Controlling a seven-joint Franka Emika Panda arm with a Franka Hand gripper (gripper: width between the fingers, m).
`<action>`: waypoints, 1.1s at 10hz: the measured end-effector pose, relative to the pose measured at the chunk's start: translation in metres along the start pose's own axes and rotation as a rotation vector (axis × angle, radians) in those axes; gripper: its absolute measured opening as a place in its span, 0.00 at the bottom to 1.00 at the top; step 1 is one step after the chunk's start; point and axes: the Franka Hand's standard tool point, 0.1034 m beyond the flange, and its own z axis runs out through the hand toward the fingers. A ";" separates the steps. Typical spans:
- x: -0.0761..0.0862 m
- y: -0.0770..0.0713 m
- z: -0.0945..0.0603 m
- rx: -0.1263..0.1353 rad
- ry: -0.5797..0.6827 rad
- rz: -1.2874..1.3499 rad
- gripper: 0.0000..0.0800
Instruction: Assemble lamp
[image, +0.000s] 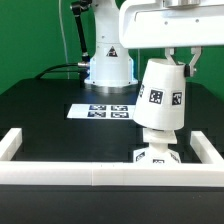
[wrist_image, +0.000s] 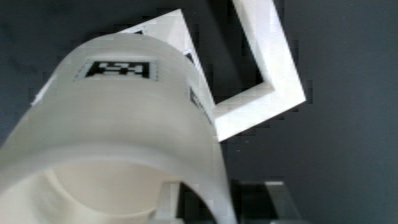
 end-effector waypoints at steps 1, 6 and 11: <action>0.001 0.002 0.005 -0.001 0.010 -0.004 0.06; 0.002 0.005 0.004 -0.006 0.004 0.000 0.69; -0.007 0.002 -0.016 -0.036 0.013 0.028 0.87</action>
Offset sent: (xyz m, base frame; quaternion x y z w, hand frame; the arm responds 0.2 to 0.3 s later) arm -0.0022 -0.0049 -0.0027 -0.0048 0.0080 -0.0105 0.9999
